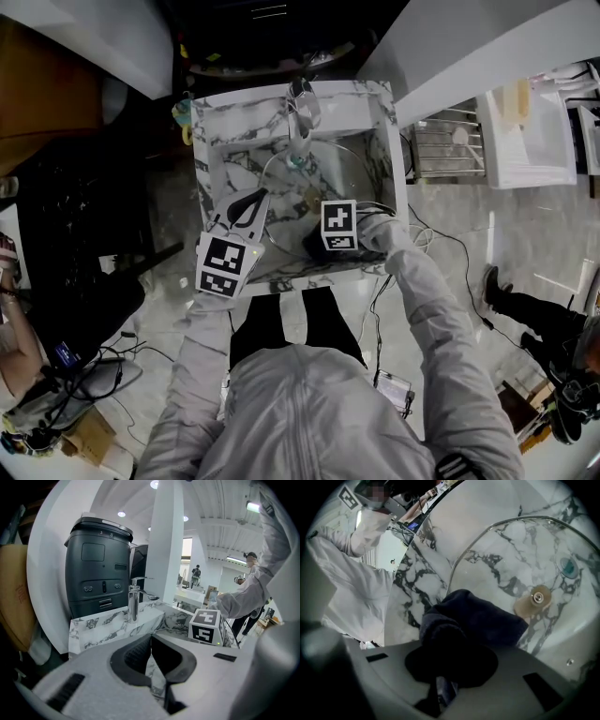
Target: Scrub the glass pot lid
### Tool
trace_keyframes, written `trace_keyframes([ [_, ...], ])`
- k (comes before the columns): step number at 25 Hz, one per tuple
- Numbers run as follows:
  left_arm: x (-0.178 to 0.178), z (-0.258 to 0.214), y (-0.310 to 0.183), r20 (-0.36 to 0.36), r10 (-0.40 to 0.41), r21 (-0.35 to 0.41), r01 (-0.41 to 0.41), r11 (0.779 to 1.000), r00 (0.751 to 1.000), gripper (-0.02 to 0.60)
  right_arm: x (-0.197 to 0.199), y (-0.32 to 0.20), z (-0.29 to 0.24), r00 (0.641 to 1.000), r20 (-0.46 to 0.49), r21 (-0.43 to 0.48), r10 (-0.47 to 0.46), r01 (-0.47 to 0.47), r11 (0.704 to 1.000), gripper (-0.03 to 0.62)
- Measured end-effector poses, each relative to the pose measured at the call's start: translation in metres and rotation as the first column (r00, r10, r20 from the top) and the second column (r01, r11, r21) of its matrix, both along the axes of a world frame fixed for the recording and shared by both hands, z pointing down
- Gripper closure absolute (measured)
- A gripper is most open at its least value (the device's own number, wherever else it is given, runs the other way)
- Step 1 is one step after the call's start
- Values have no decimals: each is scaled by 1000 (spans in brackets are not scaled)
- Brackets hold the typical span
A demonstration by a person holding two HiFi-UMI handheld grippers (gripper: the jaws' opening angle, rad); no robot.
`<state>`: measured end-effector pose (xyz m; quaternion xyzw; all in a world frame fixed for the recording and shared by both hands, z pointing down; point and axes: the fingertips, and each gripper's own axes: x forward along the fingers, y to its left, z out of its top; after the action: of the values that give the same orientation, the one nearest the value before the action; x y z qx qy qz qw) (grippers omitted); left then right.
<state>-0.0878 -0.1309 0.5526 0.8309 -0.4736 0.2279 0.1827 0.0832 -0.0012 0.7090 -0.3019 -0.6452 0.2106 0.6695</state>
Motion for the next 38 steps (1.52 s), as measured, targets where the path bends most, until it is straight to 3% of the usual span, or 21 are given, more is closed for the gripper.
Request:
trace_keyframes([
  [8,-3,5,1,-6,-10,-10,10,1000,1000,555,22,-27,4,999,-35,89,0,3,996,533],
  [17,-4,3,-2,-1,-9,-6,8,1000,1000,555,29,-55,10,995,-81,207,-55,70,976,533],
  [28,-2,3,-2,-12,-7,-9,7,1000,1000,555,27,-101,19,984,-169,365,-65,123,923,533],
  [38,-15,8,-1,-3,-25,-23,25,999,1000,555,10,-150,28,991,-131,540,-13,83,837,533],
])
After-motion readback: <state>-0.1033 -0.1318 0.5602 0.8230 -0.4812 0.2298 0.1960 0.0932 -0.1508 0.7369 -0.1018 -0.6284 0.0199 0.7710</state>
